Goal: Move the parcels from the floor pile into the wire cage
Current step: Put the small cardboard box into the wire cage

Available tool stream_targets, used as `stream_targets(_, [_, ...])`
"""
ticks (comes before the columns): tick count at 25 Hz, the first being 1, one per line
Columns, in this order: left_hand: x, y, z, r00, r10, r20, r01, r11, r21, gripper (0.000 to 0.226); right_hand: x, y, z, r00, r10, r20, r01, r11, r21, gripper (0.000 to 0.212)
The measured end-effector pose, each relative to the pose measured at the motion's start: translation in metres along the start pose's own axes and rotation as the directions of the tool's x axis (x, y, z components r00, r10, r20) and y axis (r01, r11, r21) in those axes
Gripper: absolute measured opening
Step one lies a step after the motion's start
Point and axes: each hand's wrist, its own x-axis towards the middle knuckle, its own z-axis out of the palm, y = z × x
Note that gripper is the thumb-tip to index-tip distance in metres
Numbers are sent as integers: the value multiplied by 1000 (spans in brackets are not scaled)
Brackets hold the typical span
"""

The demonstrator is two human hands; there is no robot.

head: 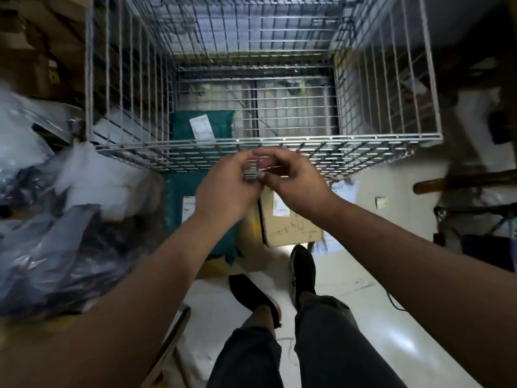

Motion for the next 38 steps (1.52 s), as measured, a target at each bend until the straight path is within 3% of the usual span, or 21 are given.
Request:
stream_targets(4, [-10,4,67,996,-47,70,42,997,66,47,-24,71,-34,993,91,-72,-100,986,-131,38])
stream_targets(7, [-11,-2,116,975,-162,149,141,979,145,64,-40,129,-67,975,205,-86,-219,954,-207,52])
stream_targets(14, [-20,-27,207,875,-460,150,443,887,132,77,-42,254,-145,929,356,104,-270,841,-469,99])
stream_targets(17, [-10,-45,239,830,-536,153,520,843,134,97,-15,296,-156,911,380,164,-251,823,-509,111])
stream_targets(23, [38,-104,310,801,-546,247,511,837,194,114,52,381,-127,890,410,199,-234,786,-573,115])
stream_targets(27, [85,-155,364,803,-537,258,526,843,116,118,91,453,-108,891,419,175,-230,749,-621,114])
stream_targets(30, [113,-206,408,825,-499,265,489,865,108,113,116,513,-98,890,414,190,-146,654,-742,112])
stream_targets(33, [118,-240,436,825,-488,287,463,873,152,101,129,548,-82,926,336,173,-80,623,-778,111])
stream_targets(38, [134,-289,477,826,-515,227,487,856,172,116,136,578,-68,980,198,14,-102,562,-821,108])
